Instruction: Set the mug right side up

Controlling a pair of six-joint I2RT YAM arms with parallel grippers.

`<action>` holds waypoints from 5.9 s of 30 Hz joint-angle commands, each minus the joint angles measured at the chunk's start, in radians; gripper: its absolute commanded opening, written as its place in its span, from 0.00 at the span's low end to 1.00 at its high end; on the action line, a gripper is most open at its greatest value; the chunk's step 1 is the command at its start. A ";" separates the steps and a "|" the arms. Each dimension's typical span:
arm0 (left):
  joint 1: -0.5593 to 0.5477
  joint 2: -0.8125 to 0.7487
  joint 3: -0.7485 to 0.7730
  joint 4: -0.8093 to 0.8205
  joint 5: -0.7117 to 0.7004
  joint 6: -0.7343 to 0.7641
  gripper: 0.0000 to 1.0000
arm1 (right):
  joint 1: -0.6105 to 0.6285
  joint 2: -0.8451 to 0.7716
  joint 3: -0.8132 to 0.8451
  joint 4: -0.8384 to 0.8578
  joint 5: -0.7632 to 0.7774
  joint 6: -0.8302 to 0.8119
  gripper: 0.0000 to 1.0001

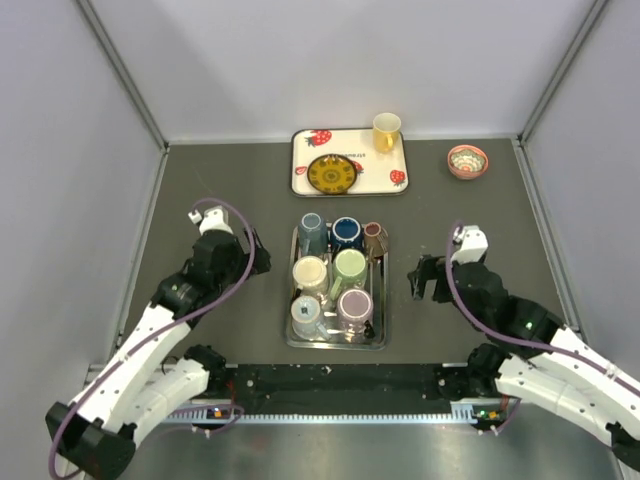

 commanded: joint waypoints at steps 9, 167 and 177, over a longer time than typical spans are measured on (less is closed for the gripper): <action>-0.001 -0.167 -0.131 0.131 0.119 0.015 0.99 | 0.025 0.317 0.110 0.027 -0.487 -0.167 0.79; -0.128 0.050 -0.214 1.299 0.932 -0.444 0.81 | -0.192 0.481 -0.025 1.446 -1.066 0.600 0.00; -0.147 0.051 -0.231 1.270 0.905 -0.425 0.81 | -0.179 0.469 -0.008 1.431 -1.049 0.584 0.00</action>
